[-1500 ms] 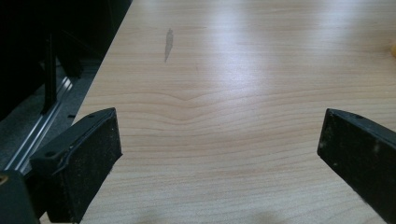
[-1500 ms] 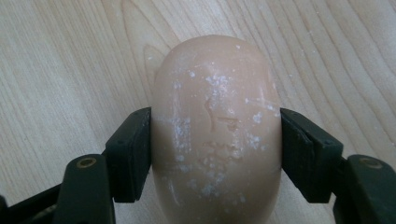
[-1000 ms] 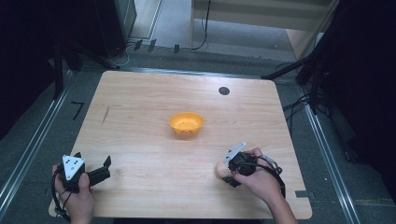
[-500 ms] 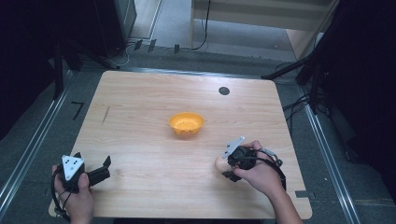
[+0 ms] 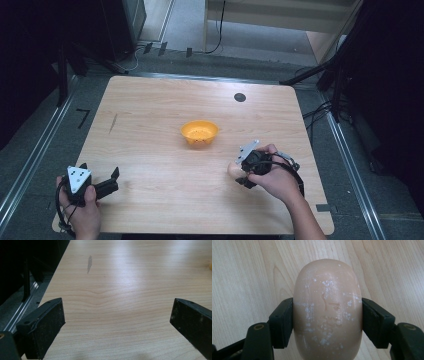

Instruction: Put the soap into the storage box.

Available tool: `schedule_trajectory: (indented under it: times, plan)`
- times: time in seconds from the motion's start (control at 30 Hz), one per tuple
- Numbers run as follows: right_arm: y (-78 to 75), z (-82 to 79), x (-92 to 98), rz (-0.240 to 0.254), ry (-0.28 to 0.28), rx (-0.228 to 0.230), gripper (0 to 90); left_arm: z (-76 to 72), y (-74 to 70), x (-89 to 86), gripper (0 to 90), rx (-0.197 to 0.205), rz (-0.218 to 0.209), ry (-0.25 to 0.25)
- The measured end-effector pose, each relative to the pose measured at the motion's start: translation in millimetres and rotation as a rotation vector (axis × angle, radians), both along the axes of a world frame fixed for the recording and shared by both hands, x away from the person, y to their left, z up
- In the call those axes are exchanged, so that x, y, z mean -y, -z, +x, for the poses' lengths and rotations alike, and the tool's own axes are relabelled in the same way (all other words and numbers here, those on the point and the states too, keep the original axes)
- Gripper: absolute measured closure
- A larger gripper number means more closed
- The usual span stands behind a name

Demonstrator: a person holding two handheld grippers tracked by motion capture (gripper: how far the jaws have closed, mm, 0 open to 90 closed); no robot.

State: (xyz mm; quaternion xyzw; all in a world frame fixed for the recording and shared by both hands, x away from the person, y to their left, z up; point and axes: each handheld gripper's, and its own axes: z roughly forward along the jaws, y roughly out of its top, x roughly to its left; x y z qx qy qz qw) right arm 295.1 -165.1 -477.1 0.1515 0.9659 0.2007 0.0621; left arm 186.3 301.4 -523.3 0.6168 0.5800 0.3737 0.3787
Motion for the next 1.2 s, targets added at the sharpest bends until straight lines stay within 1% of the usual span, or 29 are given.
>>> schedule_trajectory:
  times: [0.1,0.2,0.3,0.4,0.47,0.57,0.6,0.67,0.7,0.8,0.87,0.9,0.93,1.03,1.2]
  plan:
    - [-1.6,2.7,-2.1,0.002,-0.004,-0.003,33.5,0.1,0.0,0.0,0.0,-0.001,-0.001,0.0]
    - [-4.4,6.0,-4.0,-0.011,-0.011,0.007,33.5,0.3,0.0,0.2,0.0,-0.002,0.0,0.0]
    - [-7.3,9.3,-5.4,-0.003,-0.014,0.012,33.5,0.3,0.2,1.2,0.0,-0.001,0.003,0.002]
    - [-9.0,13.1,-6.6,-0.005,-0.021,0.014,33.5,0.5,0.1,1.3,0.0,-0.003,0.007,0.006]
    - [-9.4,15.2,-7.5,-0.009,-0.022,0.008,33.5,0.5,0.1,1.2,0.0,-0.002,0.005,0.008]
    - [-10.3,19.0,-9.5,-0.024,-0.035,0.008,33.5,0.5,0.1,1.1,0.0,-0.003,0.003,0.01]
    - [-10.6,20.6,-10.1,-0.019,-0.045,0.011,33.5,0.5,0.1,1.0,0.0,-0.004,0.002,0.009]
    - [-13.1,22.4,-11.9,-0.023,-0.037,0.012,33.5,0.6,0.2,1.0,0.0,-0.003,0.001,0.009]
    - [-13.6,23.9,-12.5,-0.021,-0.049,0.014,33.5,0.6,0.1,1.0,0.0,-0.003,0.001,0.009]
    - [-16.6,27.0,-15.3,-0.027,-0.056,0.017,33.5,0.7,0.1,1.0,0.0,-0.003,0.001,0.009]
    - [-18.6,29.5,-16.6,-0.019,-0.063,0.02,33.5,0.9,0.2,0.9,0.0,-0.005,0.001,0.01]
    - [-19.8,29.9,-17.5,-0.025,-0.056,0.018,33.5,0.9,0.1,0.8,0.0,-0.007,0.004,0.009]
    - [-20.6,31.3,-18.5,-0.027,-0.065,0.022,33.5,0.9,0.0,0.5,0.0,-0.008,0.005,0.011]
    - [-22.2,32.6,-20.8,-0.027,-0.07,0.016,33.5,1.0,0.0,0.4,0.0,-0.009,0.002,0.012]
    - [-25.0,39.0,-26.3,-0.036,-0.099,0.03,33.5,0.9,0.1,0.4,0.0,-0.007,-0.002,0.012]
